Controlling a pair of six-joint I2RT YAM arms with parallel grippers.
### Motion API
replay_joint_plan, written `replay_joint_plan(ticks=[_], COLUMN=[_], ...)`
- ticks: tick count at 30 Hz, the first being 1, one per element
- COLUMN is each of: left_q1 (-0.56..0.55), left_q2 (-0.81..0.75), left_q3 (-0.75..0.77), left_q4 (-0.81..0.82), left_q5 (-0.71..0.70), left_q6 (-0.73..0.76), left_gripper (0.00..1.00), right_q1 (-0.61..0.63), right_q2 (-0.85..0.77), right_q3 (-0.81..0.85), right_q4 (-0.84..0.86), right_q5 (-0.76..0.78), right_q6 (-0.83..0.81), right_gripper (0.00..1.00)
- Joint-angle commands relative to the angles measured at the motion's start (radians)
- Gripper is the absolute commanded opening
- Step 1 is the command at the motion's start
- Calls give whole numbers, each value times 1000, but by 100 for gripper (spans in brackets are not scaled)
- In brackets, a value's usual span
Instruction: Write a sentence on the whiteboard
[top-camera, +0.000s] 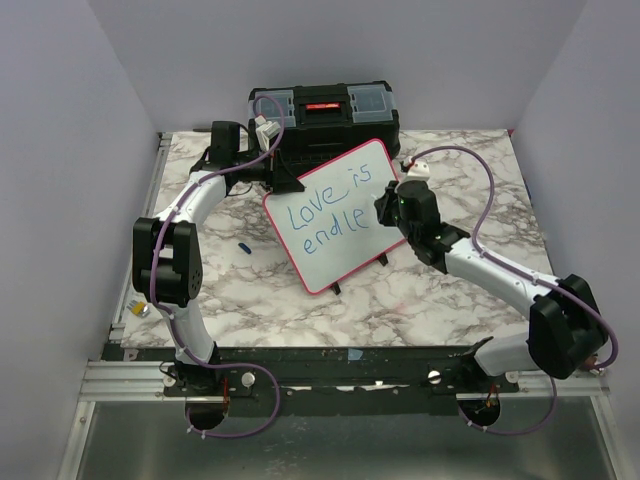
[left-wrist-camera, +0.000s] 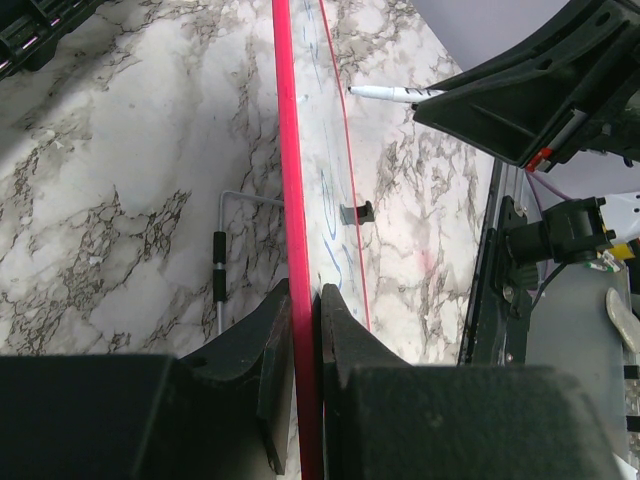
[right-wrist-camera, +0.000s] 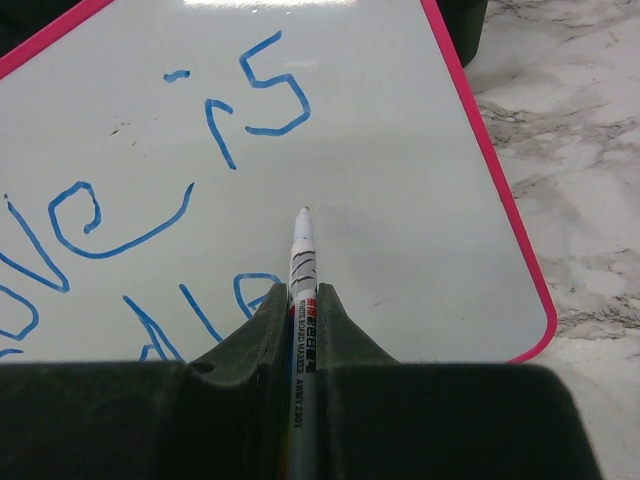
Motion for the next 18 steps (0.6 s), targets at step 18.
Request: replay_joint_plan(ticks=[18], left_q1=[-5], left_q2=[-31], left_q3=[4], left_q4=[87], left_q5=[27], left_q6=[69], left_gripper=[0], right_q1=[-10], right_q2=[54], right_q3=[-47], right_q4=[54], right_q5=[-79], right_q6=[-15], right_gripper=[1])
